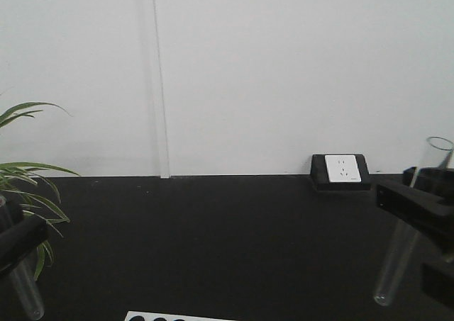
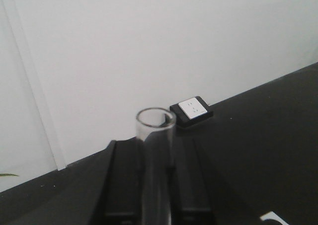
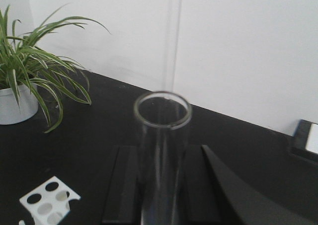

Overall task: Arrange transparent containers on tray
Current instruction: 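Hold both tubes raised while the base backs away from the rack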

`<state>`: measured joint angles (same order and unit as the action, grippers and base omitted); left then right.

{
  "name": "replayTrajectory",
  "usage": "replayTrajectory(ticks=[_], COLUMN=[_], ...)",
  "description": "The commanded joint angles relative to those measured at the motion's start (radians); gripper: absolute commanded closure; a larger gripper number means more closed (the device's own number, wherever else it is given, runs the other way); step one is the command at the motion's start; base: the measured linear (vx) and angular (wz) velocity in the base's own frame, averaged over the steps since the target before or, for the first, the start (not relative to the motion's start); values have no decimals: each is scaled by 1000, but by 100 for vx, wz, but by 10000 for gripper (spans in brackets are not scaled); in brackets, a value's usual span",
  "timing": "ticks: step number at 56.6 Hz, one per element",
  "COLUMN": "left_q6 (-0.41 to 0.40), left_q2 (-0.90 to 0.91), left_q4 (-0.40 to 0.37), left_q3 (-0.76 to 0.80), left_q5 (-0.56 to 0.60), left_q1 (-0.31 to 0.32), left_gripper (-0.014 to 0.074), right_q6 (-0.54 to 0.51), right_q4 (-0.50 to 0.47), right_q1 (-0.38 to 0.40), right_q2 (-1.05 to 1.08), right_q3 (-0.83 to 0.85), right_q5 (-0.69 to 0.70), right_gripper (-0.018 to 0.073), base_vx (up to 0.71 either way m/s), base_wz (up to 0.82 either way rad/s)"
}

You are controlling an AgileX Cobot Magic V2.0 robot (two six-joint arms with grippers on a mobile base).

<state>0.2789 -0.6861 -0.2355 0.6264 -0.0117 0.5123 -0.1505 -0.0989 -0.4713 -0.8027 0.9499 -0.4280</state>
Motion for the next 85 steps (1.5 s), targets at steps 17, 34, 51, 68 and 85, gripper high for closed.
replayTrajectory(ticks=[17, 34, 51, 68, 85], left_q6=[-79, -85, -85, -85, -85], left_q2=[54, 55, 55, 55, 55], left_q4=[-10, -10, -10, -10, -10], left_q3=[24, 24, 24, 24, 24], left_q5=[3, 60, 60, 60, 60], left_q1=[5, 5, 5, 5, 5], left_gripper=[493, 493, 493, 493, 493], right_q6=[-14, -14, -14, -14, -14], right_q4=[3, 3, 3, 3, 3], right_q1=[12, 12, 12, 12, 12], right_q2=[53, 56, 55, 55, 55], right_q3=[34, 34, 34, 34, 34], right_q5=[35, 27, 27, 27, 27], right_gripper=[478, 477, 477, 477, 477], base_vx=[0, 0, 0, 0, 0], base_wz=[0, 0, 0, 0, 0])
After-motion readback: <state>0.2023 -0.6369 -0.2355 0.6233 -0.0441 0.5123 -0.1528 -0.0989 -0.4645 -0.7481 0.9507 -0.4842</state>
